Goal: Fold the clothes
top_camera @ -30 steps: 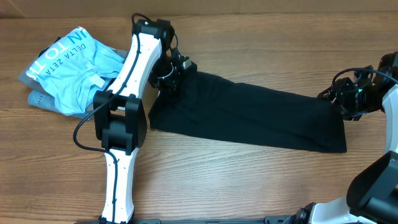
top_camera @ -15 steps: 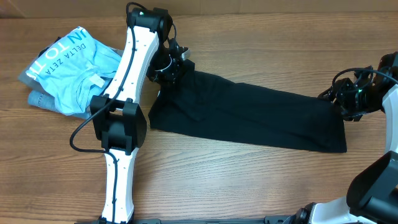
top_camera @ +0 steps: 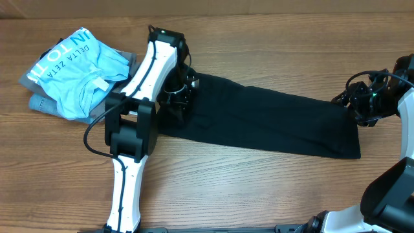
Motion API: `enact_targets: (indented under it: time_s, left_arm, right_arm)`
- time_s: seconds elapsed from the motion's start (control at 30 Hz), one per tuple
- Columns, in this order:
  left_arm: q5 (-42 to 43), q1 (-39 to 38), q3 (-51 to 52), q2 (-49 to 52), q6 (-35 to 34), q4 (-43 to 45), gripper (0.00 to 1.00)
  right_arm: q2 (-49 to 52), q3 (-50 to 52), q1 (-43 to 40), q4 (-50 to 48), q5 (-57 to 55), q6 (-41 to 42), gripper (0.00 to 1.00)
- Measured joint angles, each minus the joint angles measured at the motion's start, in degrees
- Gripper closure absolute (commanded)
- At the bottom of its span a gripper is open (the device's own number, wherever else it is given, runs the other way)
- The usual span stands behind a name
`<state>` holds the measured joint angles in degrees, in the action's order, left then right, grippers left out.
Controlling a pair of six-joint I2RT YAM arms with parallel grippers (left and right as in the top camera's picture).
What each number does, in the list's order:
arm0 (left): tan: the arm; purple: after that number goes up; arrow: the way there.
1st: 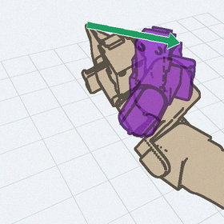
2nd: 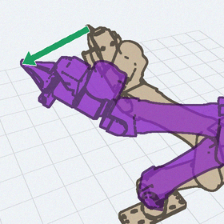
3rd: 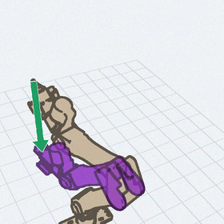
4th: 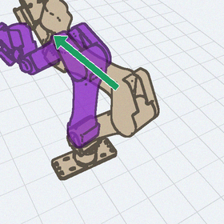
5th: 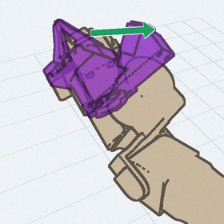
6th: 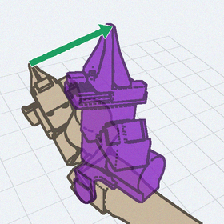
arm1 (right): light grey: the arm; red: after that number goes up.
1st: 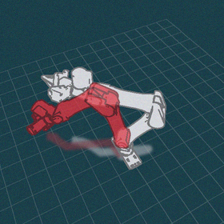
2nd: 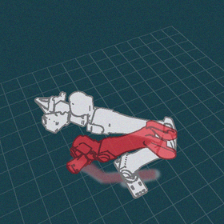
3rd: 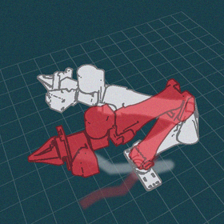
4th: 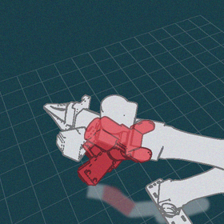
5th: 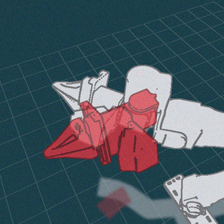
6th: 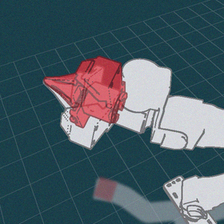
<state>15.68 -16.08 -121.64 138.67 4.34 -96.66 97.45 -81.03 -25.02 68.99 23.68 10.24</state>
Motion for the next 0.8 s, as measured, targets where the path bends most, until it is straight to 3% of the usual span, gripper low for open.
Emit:
enact_targets:
  time_s: [0.13, 0.23, 0.27, 0.3, 0.53, 0.6, 0.63, 0.67, 0.8]
  left_arm:
    - [-2.7, -0.1, 0.1, 0.0, -2.5, 0.0, 0.96]
    - [-5.4, 0.9, 0.1, 0.0, -3.9, 0.0, 0.6]
    - [-6.1, 1.5, 0.1, 0.0, -4.5, 0.0, 0.31]
    - [-6.3, 2.0, 0.2, -0.1, -4.7, 0.0, 0.27]
    - [-5.1, 5.4, -1.7, -1.3, -4.3, -0.1, 0.18]
    - [-2.3, 5.6, -4.5, -1.3, -3.1, -0.2, 0.11]
    - [-0.3, 5.6, -6.2, -1.3, -2.0, 0.0, 0.0]
    - [2.9, 5.6, -9.1, -1.4, 0.3, 0.0, 0.0]
    - [13.0, 5.6, -13.0, -2.1, 6.0, 1.3, 0.0]
  right_arm:
    - [0.0, 0.0, 0.0, -0.1, -0.2, 0.0, 0.44]
    - [0.0, 0.0, 0.0, -0.1, -0.2, 0.0, 0.43]
    - [0.0, 0.0, 0.0, -0.3, -0.2, 0.0, 0.43]
    - [0.0, 0.0, 0.0, -0.5, -0.2, 0.0, 0.4]
    - [0.0, 0.0, 0.0, -1.6, -1.1, 0.2, 0.35]
    - [0.1, 0.0, 0.0, -2.3, -2.9, 0.8, 0.43]
    - [0.5, 0.0, 0.0, -3.4, -4.5, 1.7, 0.51]
    - [1.1, 0.0, 0.0, -4.2, -5.2, 2.2, 0.52]
    - [5.2, 0.0, 0.0, -6.8, -8.1, 2.9, 0.43]
